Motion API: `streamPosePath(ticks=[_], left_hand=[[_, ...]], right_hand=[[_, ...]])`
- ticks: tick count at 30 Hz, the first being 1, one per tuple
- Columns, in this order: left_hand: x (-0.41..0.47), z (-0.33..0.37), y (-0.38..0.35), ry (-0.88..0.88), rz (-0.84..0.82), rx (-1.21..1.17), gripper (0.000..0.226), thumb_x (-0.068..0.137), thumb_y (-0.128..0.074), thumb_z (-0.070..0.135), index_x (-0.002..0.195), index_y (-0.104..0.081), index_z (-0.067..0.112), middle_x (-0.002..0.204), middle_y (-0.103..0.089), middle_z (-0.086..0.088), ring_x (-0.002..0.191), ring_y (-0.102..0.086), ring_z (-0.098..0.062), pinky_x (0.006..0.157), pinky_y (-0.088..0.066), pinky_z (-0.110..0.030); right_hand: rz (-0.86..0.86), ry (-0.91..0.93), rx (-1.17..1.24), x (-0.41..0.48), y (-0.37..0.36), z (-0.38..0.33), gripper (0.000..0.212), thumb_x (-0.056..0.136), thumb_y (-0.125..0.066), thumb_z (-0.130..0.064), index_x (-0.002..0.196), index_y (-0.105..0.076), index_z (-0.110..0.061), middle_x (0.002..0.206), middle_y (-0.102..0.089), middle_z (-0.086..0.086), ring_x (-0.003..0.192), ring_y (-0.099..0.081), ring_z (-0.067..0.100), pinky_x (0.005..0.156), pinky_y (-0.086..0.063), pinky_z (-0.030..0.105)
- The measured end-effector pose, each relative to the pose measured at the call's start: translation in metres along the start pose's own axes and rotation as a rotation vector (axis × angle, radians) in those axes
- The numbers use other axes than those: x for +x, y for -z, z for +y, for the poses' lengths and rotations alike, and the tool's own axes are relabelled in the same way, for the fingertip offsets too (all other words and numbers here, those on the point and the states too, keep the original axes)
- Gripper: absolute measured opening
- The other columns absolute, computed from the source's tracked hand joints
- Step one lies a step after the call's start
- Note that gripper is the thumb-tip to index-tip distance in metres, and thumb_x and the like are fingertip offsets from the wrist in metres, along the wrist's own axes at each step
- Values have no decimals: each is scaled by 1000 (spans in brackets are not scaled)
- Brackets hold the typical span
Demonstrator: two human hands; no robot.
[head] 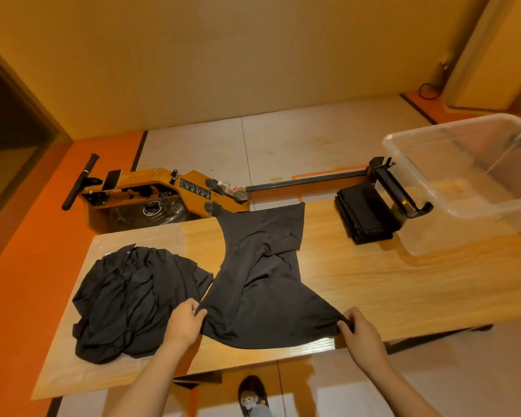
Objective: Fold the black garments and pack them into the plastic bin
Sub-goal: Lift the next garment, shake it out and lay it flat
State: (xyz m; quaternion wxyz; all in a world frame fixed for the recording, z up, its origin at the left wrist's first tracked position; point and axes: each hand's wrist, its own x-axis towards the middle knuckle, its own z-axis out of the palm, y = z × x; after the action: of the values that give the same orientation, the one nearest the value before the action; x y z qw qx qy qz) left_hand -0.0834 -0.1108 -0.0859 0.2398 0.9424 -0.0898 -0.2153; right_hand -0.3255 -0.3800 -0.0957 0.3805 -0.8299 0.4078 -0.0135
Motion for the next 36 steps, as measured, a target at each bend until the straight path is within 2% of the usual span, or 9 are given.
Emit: streamPosePath(ticks=[7, 10, 13, 18, 23, 26, 29, 31, 36], left_hand=[[11, 32, 62, 117, 78, -675, 16, 98, -53, 14, 105, -53, 0, 88, -62, -16, 65, -60, -23, 63, -52, -32], [12, 42, 90, 122, 155, -851, 20, 95, -58, 14, 114, -56, 6, 94, -63, -14, 69, -62, -23, 64, -52, -31], [2, 49, 106, 97, 219, -959, 20, 94, -59, 12, 114, -57, 10, 97, -63, -13, 73, -63, -24, 63, -55, -29], [-19, 54, 115, 66, 155, -1017, 12, 94, -58, 14, 105, -64, 13, 98, -64, -12, 74, -64, -23, 58, -58, -23], [-46, 62, 105, 36, 143, -1056, 14, 93, -60, 11, 106, -66, 9, 103, -67, -15, 89, -67, -25, 71, -56, -26], [-66, 58, 88, 23, 115, -1030, 23, 88, -63, 1, 109, -65, 9, 103, -69, -14, 94, -68, -25, 75, -57, -25], [-88, 48, 70, 22, 85, -945, 35, 84, -64, -9, 112, -65, 11, 101, -72, -13, 98, -68, -25, 85, -53, -30], [-99, 42, 61, 26, 138, -933, 30, 86, -61, -9, 108, -67, 10, 99, -72, -15, 96, -69, -26, 81, -57, -28], [-117, 45, 65, -21, 263, -891, 15, 92, -58, 1, 99, -69, 8, 85, -75, -10, 85, -72, -24, 71, -59, -23]], right_hand=[[97, 41, 442, 42, 61, -51, 2, 92, -59, -8, 93, -60, -10, 79, -65, 10, 70, -65, 26, 62, -53, 31], [111, 125, 540, 51, 87, -75, 9, 89, -63, -8, 98, -65, -11, 85, -67, 7, 73, -66, 22, 65, -54, 27], [104, 242, 534, 54, 111, -87, 5, 87, -66, -8, 90, -69, -9, 74, -67, 9, 62, -63, 13, 61, -51, 21], [138, 277, 667, 56, 145, -92, 13, 91, -60, -5, 99, -67, -13, 76, -67, 15, 55, -62, 16, 53, -51, 20], [64, 266, 636, 52, 157, -80, 14, 89, -64, -9, 101, -70, -9, 86, -71, 10, 74, -70, 20, 63, -54, 19], [16, 245, 537, 37, 153, -60, 25, 82, -72, -8, 104, -68, -20, 89, -67, -1, 82, -64, 4, 66, -46, 11], [-2, 246, 422, 24, 146, -37, 34, 78, -73, 3, 104, -67, -19, 88, -69, -3, 79, -64, -1, 71, -51, 14], [40, 258, 392, 20, 146, -25, 29, 79, -71, 5, 100, -70, -15, 90, -71, 0, 77, -65, 1, 76, -54, 19], [115, 311, 502, 15, 166, -29, 12, 88, -64, -5, 93, -71, -13, 74, -72, 5, 73, -69, 14, 65, -53, 20]])
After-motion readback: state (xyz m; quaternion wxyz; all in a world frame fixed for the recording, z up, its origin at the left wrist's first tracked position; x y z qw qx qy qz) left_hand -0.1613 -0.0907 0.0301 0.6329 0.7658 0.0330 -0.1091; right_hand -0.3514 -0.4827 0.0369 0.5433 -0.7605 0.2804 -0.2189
